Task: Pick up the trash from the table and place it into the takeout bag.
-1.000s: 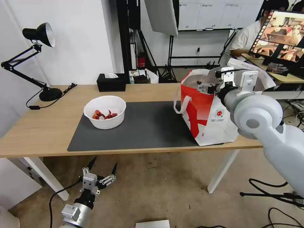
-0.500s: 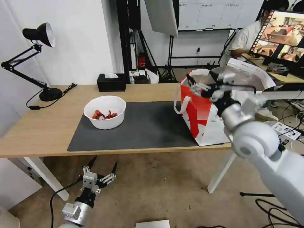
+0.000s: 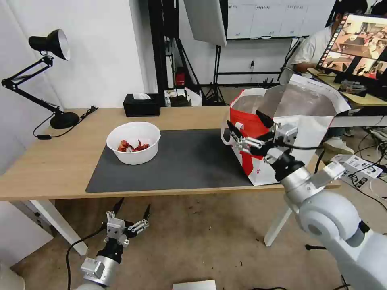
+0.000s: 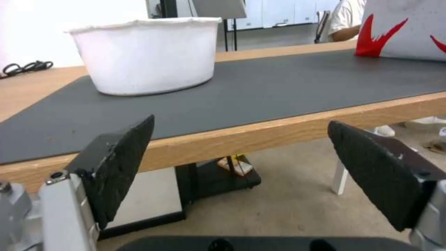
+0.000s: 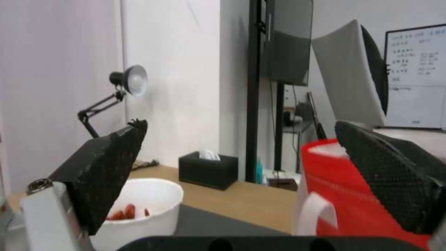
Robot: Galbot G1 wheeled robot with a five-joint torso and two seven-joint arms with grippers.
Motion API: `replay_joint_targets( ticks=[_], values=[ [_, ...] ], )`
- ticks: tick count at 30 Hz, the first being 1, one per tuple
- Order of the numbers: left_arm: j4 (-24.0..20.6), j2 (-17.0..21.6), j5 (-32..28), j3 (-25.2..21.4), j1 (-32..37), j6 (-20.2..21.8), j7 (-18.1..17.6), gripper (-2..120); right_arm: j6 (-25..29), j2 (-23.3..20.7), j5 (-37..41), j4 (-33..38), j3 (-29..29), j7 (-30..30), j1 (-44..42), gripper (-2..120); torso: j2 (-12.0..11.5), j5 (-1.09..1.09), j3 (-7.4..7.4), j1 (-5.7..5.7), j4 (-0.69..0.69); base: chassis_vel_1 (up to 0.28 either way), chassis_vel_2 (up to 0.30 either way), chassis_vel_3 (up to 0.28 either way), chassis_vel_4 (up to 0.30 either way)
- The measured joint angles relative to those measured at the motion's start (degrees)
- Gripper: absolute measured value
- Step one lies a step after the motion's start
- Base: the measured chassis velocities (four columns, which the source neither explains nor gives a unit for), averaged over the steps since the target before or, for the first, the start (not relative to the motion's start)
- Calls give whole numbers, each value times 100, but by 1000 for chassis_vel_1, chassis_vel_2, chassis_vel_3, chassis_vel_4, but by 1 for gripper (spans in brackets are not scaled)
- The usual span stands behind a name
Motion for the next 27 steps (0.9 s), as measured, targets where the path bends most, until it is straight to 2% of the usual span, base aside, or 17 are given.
replay_joint_targets(
  ticks=[6,13,19,27],
  values=[
    [5,-17,7,-7,32,-29,6,100,257,184,-403,0,176,-56,-630,100,0,0,0,0,0,0,0,0,0],
    [36,-45,6,-3,8,-33,10,100,634,687,-1023,-21,457,-57,-1605,100,0,0,0,0,0,0,0,0,0],
    [79,-55,-12,-4,-17,-84,9,100,800,1230,-1608,-179,522,143,-2435,100,0,0,0,0,-1,0,0,0,0],
    [83,-42,-33,-16,-22,-86,9,100,870,1641,-1948,-485,501,481,-3036,100,0,0,0,0,-1,0,0,0,0]
  ],
)
